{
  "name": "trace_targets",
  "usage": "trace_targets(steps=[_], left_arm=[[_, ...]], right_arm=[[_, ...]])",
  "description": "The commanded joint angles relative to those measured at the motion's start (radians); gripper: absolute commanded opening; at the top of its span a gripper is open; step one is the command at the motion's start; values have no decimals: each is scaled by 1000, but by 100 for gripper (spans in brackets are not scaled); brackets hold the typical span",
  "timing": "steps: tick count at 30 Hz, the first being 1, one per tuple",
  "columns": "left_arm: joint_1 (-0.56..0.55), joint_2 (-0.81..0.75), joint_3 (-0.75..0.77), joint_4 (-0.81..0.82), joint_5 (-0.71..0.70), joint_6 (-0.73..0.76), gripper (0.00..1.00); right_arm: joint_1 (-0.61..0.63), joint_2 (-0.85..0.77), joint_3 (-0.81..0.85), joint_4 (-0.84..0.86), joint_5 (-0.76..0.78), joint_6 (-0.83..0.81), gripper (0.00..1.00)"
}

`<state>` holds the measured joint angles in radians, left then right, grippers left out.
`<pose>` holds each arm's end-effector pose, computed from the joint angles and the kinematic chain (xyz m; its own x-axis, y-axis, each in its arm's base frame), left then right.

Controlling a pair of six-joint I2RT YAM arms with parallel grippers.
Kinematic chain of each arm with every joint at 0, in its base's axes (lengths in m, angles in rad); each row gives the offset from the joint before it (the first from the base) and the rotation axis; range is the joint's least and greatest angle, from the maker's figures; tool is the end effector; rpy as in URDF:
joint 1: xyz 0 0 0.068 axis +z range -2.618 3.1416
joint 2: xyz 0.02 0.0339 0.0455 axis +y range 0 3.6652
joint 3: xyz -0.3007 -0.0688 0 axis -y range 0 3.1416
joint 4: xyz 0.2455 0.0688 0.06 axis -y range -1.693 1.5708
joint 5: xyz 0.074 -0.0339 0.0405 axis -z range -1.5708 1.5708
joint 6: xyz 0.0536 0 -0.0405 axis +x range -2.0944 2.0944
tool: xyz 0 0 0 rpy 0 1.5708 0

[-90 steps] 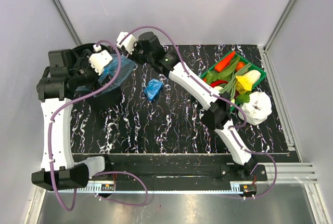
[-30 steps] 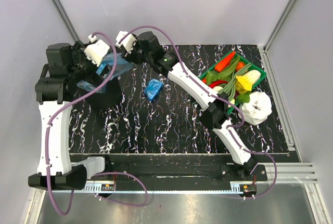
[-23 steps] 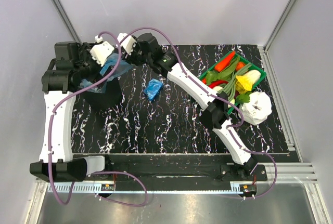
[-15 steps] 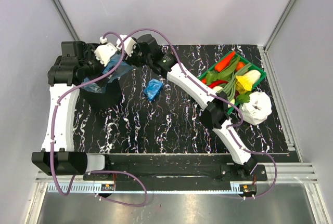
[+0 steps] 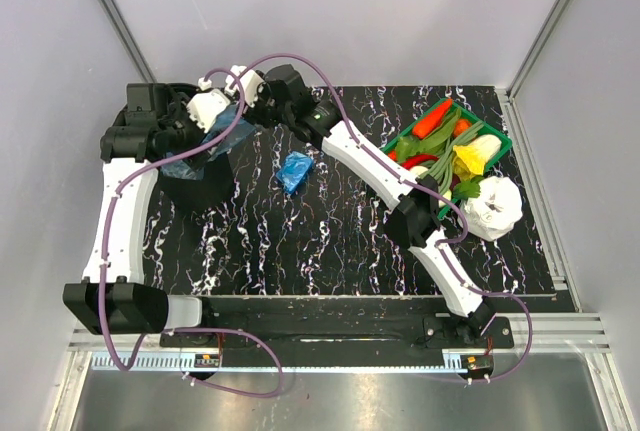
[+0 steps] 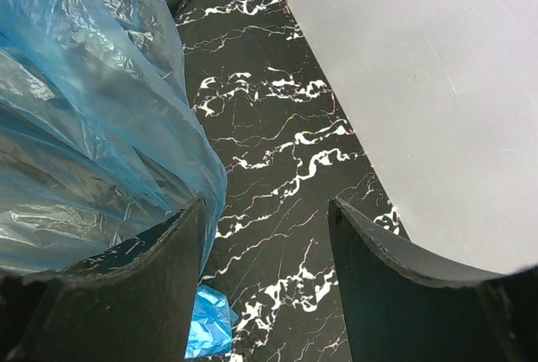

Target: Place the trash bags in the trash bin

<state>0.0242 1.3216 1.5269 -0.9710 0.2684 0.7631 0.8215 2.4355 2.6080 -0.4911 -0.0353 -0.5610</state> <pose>0.2648 -0.0078 0.4266 -0.3847 0.6573 -0.6480 0.6001 0.7116 0.3654 0.4083 0.4417 0.3699 0.2208 -0.5433 -0.8100 -0.7524 0.4336 -0.4959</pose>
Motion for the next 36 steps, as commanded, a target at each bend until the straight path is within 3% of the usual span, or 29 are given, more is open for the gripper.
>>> trace_targets(steps=[1, 8, 14, 17, 20, 24, 36], left_arm=[[-6, 14, -11, 45, 12, 25, 78], [-13, 31, -27, 46, 43, 24, 62], [-18, 19, -28, 28, 68, 16, 42], [-50, 10, -30, 14, 71, 15, 31], [-72, 10, -21, -3, 69, 16, 13], [-99, 10, 9, -26, 65, -7, 0], [-236, 7, 180, -146, 111, -146, 0]], right_arm=[[-9, -39, -11, 40, 21, 1, 65], [-9, -76, -51, 39, 17, 16, 66], [-12, -104, -92, 39, 31, 19, 65], [-15, -115, -97, 40, 31, 21, 65], [-16, -128, -97, 37, 31, 21, 65], [-18, -142, -82, 2, 31, 19, 65], [-18, -309, -181, -115, 55, 27, 65]])
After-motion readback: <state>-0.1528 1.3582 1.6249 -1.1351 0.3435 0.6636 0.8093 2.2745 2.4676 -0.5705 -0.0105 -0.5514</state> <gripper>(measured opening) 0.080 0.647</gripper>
